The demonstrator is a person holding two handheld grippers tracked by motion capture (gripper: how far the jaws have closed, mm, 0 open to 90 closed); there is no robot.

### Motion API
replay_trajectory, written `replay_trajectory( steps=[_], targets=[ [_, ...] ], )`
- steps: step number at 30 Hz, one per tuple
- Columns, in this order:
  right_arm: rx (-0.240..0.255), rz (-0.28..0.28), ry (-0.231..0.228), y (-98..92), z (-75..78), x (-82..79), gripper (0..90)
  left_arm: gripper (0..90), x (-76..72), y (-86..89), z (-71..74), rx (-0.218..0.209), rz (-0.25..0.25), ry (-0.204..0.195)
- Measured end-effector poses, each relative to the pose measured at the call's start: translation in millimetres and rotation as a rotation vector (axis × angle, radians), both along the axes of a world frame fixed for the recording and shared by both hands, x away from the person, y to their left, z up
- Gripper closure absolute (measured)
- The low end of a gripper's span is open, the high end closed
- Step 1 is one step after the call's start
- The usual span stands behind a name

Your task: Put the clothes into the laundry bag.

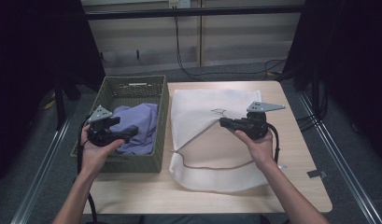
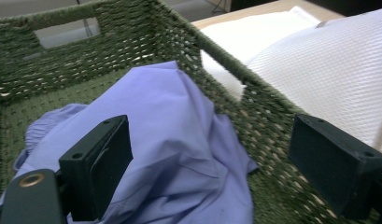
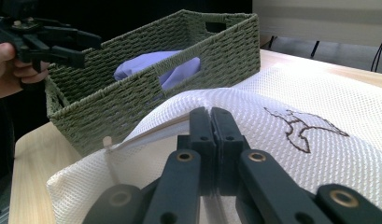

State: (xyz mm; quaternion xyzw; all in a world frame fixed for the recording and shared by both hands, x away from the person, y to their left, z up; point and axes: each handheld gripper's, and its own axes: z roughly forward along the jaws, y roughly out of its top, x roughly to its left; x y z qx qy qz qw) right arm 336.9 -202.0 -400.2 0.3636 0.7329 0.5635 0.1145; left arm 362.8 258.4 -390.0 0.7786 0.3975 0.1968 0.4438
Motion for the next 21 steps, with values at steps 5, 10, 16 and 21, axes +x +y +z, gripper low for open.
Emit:
replay_trajectory(
  steps=[5,10,16,21],
  targets=[
    [0.0,0.005,0.003,1.0,-0.1,-0.1,88.9,10.9,16.2,0.9,-1.8,0.022,0.022,0.076],
    [-0.001,0.006,0.005,1.4,-0.8,0.3,89.0,10.5,23.8,2.7,4.4,0.043,0.041,0.051],
    [-0.002,0.009,0.004,2.0,-0.8,0.5,89.0,10.0,42.5,0.5,5.2,0.078,0.05,0.083],
    [-0.003,0.009,0.007,1.8,-0.8,0.5,88.9,9.6,60.7,-2.7,-5.6,0.128,0.039,0.143]
  ],
)
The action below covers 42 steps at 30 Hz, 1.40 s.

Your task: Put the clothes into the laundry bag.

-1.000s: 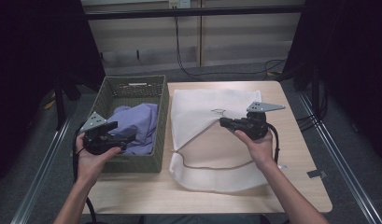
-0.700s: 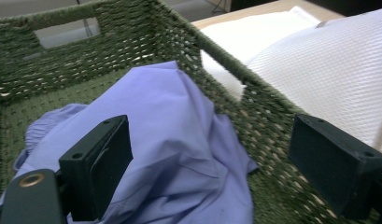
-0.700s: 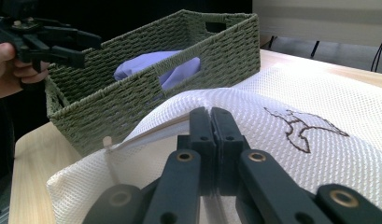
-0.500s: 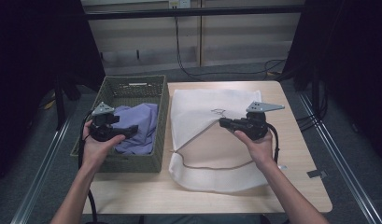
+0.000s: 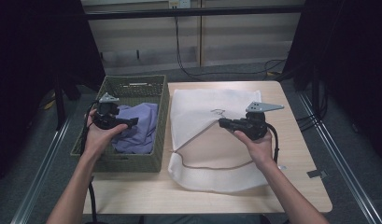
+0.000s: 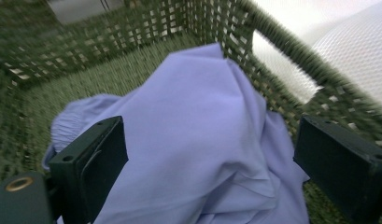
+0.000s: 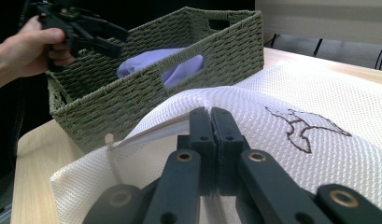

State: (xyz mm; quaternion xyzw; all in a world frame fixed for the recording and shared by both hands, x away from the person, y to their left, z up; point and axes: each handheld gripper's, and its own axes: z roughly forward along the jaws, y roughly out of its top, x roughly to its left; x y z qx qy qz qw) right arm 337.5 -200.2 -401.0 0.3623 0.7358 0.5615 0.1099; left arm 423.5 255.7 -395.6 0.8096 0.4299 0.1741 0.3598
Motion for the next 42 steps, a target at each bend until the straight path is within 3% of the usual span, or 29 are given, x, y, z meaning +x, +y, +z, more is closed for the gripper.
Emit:
replay_trajectory(
  steps=[7,12,17,18,20,22,24,25,28,34,35,36,39,42],
  targets=[
    [0.0,0.006,0.003,0.9,-0.4,0.3,88.9,6.1,19.8,-6.0,-20.2,0.052,-0.034,0.089],
    [-0.005,0.004,0.006,1.1,0.0,-0.2,88.9,5.8,31.1,-12.4,-35.3,0.089,-0.06,0.204],
    [-0.008,0.009,0.015,2.4,-1.1,0.7,89.0,5.6,41.7,-18.0,-40.1,0.125,-0.048,0.232],
    [-0.008,0.013,0.016,2.4,-1.2,0.8,88.9,5.5,43.5,-20.3,-40.3,0.136,-0.043,0.216],
    [-0.005,0.015,0.018,2.4,-1.5,1.2,89.0,5.4,45.4,-24.3,-41.5,0.12,-0.038,0.209],
    [-0.006,0.017,0.019,2.1,-1.4,1.2,89.0,5.0,46.7,-27.4,-45.7,0.146,-0.049,0.215],
    [-0.008,0.017,0.02,1.6,-1.7,1.5,88.9,5.0,47.8,-29.9,-51.4,0.165,-0.04,0.25],
    [-0.008,0.017,0.02,1.6,-1.8,1.5,88.9,5.5,48.3,-29.7,-53.0,0.175,-0.065,0.269],
    [-0.009,0.019,0.023,2.1,-2.1,1.8,89.0,5.5,48.4,-31.4,-57.5,0.18,-0.076,0.283],
    [-0.011,0.023,0.024,2.8,-2.3,2.3,89.0,4.2,49.3,-40.2,-71.0,0.272,-0.042,0.335],
    [-0.012,0.022,0.024,2.8,-2.2,2.2,88.9,4.2,50.2,-40.5,-71.6,0.303,-0.046,0.307],
    [-0.013,0.024,0.025,2.7,-2.1,2.1,88.9,4.3,49.8,-41.4,-71.3,0.326,-0.026,0.306],
    [-0.013,0.026,0.026,2.7,-2.2,2.1,89.0,4.4,53.4,-34.6,-73.8,0.299,-0.003,0.336],
    [-0.015,0.027,0.025,2.8,-2.1,2.0,88.9,3.6,50.9,-39.2,-81.0,0.339,-0.002,0.344]
  ],
)
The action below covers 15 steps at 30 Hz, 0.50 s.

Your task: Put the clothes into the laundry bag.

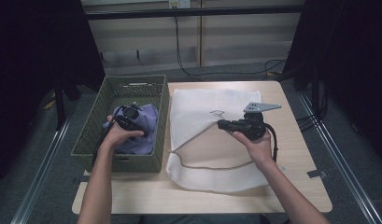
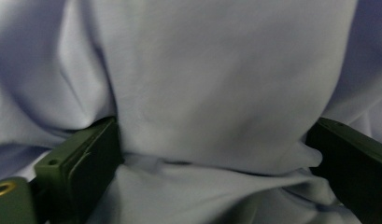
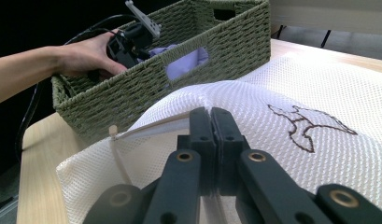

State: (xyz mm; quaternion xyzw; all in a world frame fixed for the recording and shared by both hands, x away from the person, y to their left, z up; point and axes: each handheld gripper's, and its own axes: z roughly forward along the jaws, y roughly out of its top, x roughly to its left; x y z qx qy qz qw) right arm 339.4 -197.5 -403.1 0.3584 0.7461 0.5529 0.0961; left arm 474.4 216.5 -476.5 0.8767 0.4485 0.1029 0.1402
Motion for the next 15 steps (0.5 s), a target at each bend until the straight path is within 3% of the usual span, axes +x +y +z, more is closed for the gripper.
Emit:
replay_trajectory(
  steps=[4,5,6,7,11,13,15],
  targets=[
    [-0.001,0.0,0.003,0.4,-0.5,0.3,89.0,0.4,-0.1,-0.5,-1.5,0.004,-0.009,0.016],
    [-0.001,0.0,0.003,0.7,-0.5,0.2,89.0,0.4,-1.0,-1.3,-2.8,-0.01,0.007,0.008],
    [-0.002,0.001,0.003,0.9,-0.5,0.1,89.0,0.4,-0.5,-0.2,-1.7,0.008,-0.015,0.027],
    [-0.002,0.002,0.003,1.2,-0.5,0.0,89.0,0.3,-0.3,-0.1,-2.5,0.009,-0.028,0.022],
    [-0.002,0.006,0.005,1.6,-0.6,0.2,89.0,0.3,0.6,1.4,-2.5,0.007,-0.039,0.036],
    [-0.003,0.006,0.005,1.3,-0.6,0.1,89.0,4.4,1.5,2.7,-0.8,-0.006,-0.032,0.059],
    [-0.003,0.002,0.004,0.7,-0.1,0.0,88.9,11.5,2.1,4.4,1.8,-0.005,-0.014,0.057]
  ],
)
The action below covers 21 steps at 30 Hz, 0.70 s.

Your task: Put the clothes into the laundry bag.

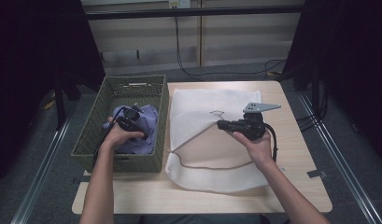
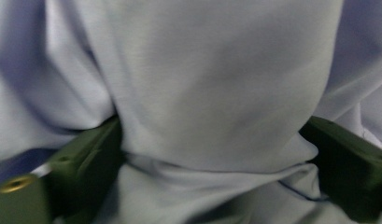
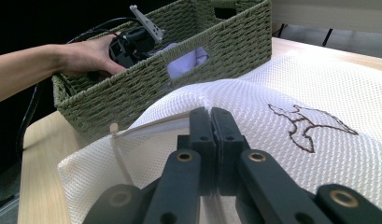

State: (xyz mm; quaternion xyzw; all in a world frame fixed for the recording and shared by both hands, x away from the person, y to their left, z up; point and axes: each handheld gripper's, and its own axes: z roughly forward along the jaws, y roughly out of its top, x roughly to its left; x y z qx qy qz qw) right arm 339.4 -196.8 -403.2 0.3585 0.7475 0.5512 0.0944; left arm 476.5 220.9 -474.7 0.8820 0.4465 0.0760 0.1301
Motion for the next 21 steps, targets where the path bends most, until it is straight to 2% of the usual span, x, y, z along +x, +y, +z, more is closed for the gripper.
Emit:
replay_trajectory(
  steps=[1,4,5,6,7,8,10,11,13,14,15,16,19,20,21],
  targets=[
    [0.0,0.001,-0.001,-0.4,0.2,0.0,89.0,17.8,1.2,2.3,2.7,0.001,0.01,0.004],
    [0.001,-0.001,-0.004,-0.7,0.4,-0.1,89.0,25.5,1.1,3.0,6.2,-0.019,0.018,-0.002],
    [-0.003,0.004,-0.001,-0.5,0.4,-0.2,89.2,40.7,0.6,3.8,9.3,-0.022,0.027,-0.026],
    [-0.009,0.008,-0.002,0.2,0.1,0.0,89.2,55.8,1.5,6.4,10.6,-0.007,0.035,-0.021],
    [-0.012,0.007,-0.003,0.7,-0.2,0.1,89.2,58.3,2.3,8.3,10.3,-0.022,0.039,-0.009],
    [-0.012,0.007,-0.003,1.0,-0.2,0.0,89.2,59.8,2.6,8.0,11.1,-0.008,0.037,-0.012],
    [-0.014,0.01,-0.005,1.3,0.0,0.1,89.2,69.0,4.5,10.0,11.8,-0.015,0.046,-0.007],
    [-0.014,0.009,-0.005,1.1,0.0,0.4,89.2,73.5,5.5,11.0,12.3,-0.007,0.045,-0.019],
    [-0.01,0.009,-0.003,0.5,-0.4,0.9,89.2,76.4,5.8,11.3,12.9,-0.014,0.053,-0.002],
    [-0.01,0.009,-0.004,0.3,-0.4,1.0,89.2,77.9,5.6,9.6,12.4,-0.02,0.076,-0.011],
    [-0.011,0.007,-0.005,0.1,-0.4,1.1,89.2,78.6,6.2,9.7,13.8,-0.002,0.057,-0.002],
    [-0.01,0.006,-0.001,-0.1,-0.2,1.0,89.2,79.6,5.6,8.6,15.5,0.002,0.05,-0.021],
    [-0.009,0.005,-0.003,-0.7,0.3,1.0,89.2,80.2,3.6,10.0,22.5,-0.016,0.052,-0.036],
    [-0.01,0.005,-0.005,-1.0,0.2,1.2,89.2,80.5,2.7,11.1,25.0,-0.03,0.057,-0.046],
    [-0.01,0.004,-0.003,-1.3,0.1,1.2,89.2,80.6,1.4,13.5,29.6,-0.054,0.051,-0.076]
  ],
)
